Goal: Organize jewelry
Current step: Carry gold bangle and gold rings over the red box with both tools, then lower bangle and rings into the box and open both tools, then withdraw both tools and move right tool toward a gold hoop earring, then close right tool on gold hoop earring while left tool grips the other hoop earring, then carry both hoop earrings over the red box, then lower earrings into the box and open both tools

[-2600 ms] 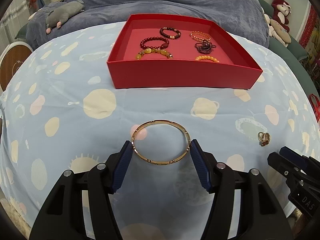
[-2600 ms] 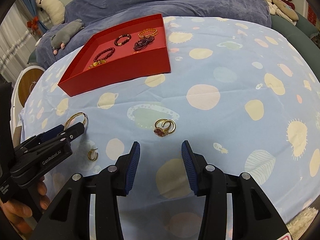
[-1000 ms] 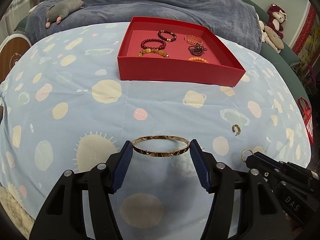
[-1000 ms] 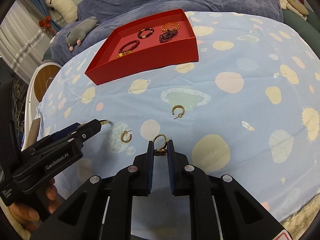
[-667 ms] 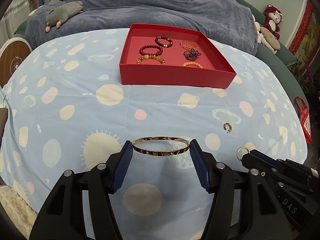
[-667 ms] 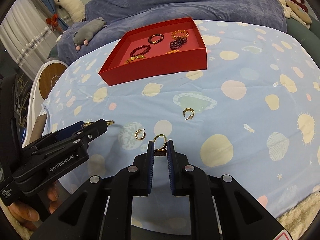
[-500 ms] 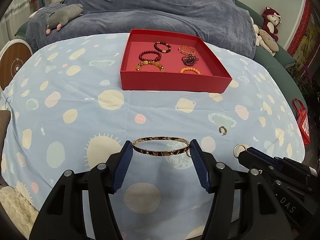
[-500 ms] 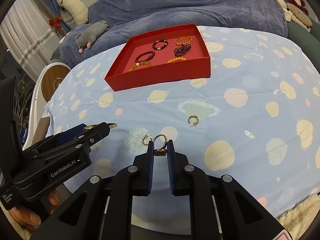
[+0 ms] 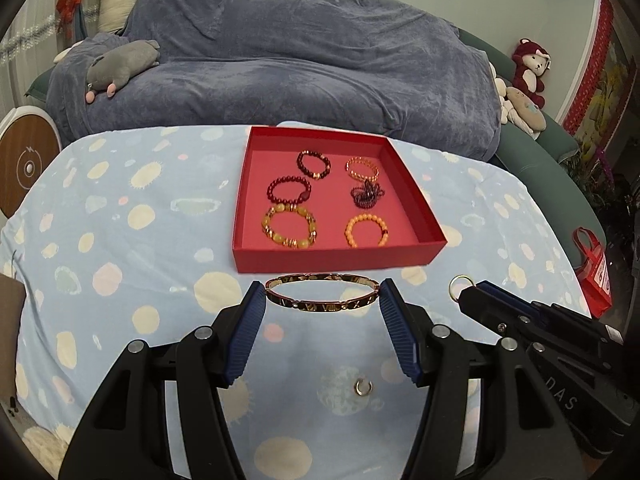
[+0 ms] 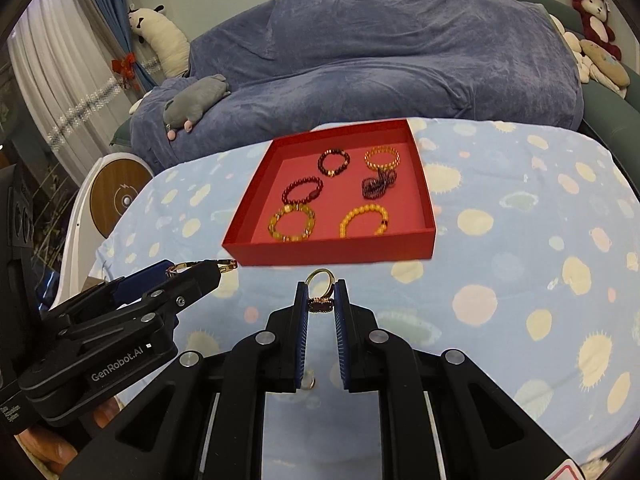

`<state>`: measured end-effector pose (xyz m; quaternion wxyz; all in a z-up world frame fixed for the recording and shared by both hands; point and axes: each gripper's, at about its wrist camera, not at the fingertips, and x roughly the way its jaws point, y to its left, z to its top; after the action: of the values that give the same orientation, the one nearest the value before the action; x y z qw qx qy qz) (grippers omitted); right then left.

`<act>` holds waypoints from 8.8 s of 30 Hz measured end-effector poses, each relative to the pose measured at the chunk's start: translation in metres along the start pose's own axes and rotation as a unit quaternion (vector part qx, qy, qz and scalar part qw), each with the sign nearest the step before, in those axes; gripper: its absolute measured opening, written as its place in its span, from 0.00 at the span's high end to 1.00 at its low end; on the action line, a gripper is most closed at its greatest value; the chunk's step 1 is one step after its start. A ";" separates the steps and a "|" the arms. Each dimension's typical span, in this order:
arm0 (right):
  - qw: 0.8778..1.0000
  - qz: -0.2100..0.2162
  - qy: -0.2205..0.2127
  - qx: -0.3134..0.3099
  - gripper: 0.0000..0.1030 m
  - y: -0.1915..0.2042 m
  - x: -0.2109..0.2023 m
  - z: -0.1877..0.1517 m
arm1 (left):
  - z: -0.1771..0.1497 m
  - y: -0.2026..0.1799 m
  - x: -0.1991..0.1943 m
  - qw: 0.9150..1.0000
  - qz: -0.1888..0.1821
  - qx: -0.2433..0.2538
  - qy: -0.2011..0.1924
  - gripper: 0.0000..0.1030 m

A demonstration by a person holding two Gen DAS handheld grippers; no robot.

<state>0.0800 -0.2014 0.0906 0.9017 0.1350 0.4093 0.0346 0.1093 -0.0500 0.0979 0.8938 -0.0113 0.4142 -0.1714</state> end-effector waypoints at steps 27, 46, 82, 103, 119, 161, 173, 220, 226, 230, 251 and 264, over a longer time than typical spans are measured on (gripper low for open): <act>0.999 -0.027 0.016 -0.006 0.87 -0.031 0.145 0.109 | 0.111 0.014 0.153 0.999 0.031 0.004 0.023 0.45; 0.998 -0.028 0.050 -0.003 0.87 -0.034 0.191 0.101 | 0.099 0.033 0.193 0.998 0.042 -0.006 0.052 0.45; 0.999 -0.042 -0.002 -0.007 0.71 -0.015 0.075 0.079 | 0.087 0.003 0.086 0.999 0.032 0.003 0.011 0.42; 0.995 -0.076 0.055 0.015 0.61 -0.036 0.049 -0.031 | -0.027 -0.007 0.063 0.996 0.039 0.014 0.074 0.34; 0.991 -0.093 0.091 0.014 0.62 -0.039 0.078 -0.062 | -0.078 0.013 0.056 0.993 0.058 0.000 0.104 0.34; 0.990 -0.092 0.094 0.044 0.84 -0.054 0.049 -0.099 | -0.100 -0.040 0.077 0.990 0.050 0.068 0.114 0.55; 0.991 -0.086 0.094 0.040 0.84 -0.049 0.048 -0.100 | -0.099 -0.043 0.078 0.991 0.046 0.074 0.106 0.84; 0.998 -0.034 -0.036 -0.027 0.84 -0.001 0.050 0.088 | 0.092 -0.010 0.072 1.000 0.020 -0.012 0.008 0.84; 0.998 -0.039 -0.031 -0.030 0.84 -0.008 0.077 0.104 | 0.108 -0.005 0.101 1.000 0.027 -0.007 0.015 0.84; 0.998 -0.041 -0.020 -0.030 0.84 -0.013 0.099 0.108 | 0.110 -0.001 0.122 0.999 0.031 -0.005 0.026 0.84; 0.998 -0.048 0.028 -0.016 0.84 -0.031 0.171 0.100 | 0.099 0.015 0.193 0.996 0.045 -0.001 0.074 0.83; 0.998 -0.062 0.024 -0.017 0.79 -0.028 0.162 0.099 | 0.103 0.012 0.180 0.995 0.072 0.007 0.063 0.62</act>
<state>0.2602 -0.2219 0.0271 0.8940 0.0934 0.4380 -0.0112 0.2969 -0.1079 0.0310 0.8762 0.0362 0.4679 -0.1096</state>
